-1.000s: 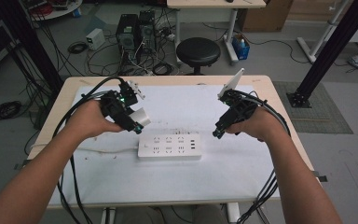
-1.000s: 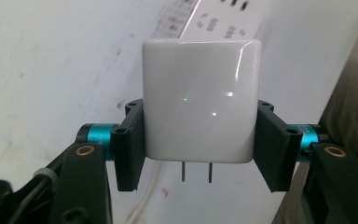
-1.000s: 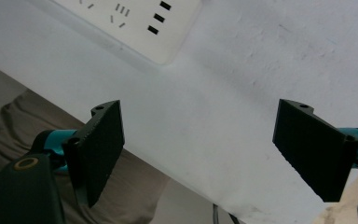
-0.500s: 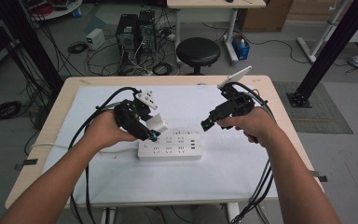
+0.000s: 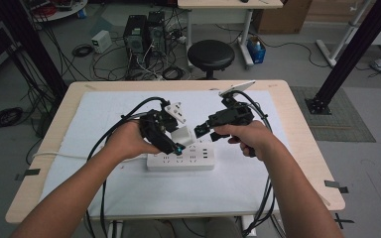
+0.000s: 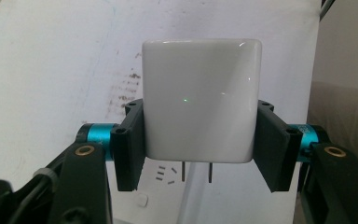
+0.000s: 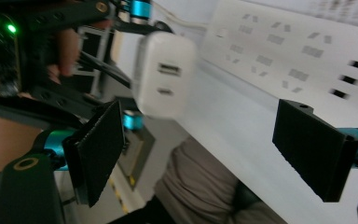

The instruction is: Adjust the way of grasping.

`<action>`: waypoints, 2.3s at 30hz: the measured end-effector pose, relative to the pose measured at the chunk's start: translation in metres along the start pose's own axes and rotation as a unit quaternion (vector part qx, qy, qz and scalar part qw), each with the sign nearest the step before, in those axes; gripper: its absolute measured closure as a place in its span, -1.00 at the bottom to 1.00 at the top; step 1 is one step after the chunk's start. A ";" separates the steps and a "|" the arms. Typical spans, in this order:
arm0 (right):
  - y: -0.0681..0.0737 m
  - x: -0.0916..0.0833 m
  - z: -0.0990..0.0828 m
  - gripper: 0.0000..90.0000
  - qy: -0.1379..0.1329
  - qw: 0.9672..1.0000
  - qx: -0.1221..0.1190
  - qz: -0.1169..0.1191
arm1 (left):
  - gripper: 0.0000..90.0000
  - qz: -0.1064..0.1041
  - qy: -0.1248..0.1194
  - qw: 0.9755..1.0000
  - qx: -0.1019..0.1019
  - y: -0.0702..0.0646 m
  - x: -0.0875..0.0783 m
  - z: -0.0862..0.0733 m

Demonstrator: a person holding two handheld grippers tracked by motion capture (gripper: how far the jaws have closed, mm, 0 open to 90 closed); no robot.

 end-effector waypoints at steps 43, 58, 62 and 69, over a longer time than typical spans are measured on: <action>-0.002 0.026 0.005 0.38 0.005 1.000 -0.018 -0.008 | -0.45 0.013 0.099 0.995 0.000 0.004 0.010 -0.008; -0.013 -0.004 0.003 0.38 0.074 0.970 -0.036 -0.230 | -0.45 0.003 0.233 0.972 -0.041 0.037 -0.019 -0.054; -0.022 -0.016 -0.002 0.38 0.109 0.946 -0.027 -0.305 | -0.45 0.005 0.254 0.966 -0.053 0.046 -0.026 -0.065; -0.036 -0.033 -0.007 0.38 0.134 0.915 -0.018 -0.380 | -0.45 0.002 0.277 0.958 -0.069 0.051 -0.031 -0.076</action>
Point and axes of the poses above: each handheld gripper's, and its own axes: x roughly forward along the jaws, z roughly out of its top, y roughly to its left, the point moved 8 cm from there along x, roughly forward along the jaws, and after that the axes turned 15 degrees about z, right-handed, at the moved point
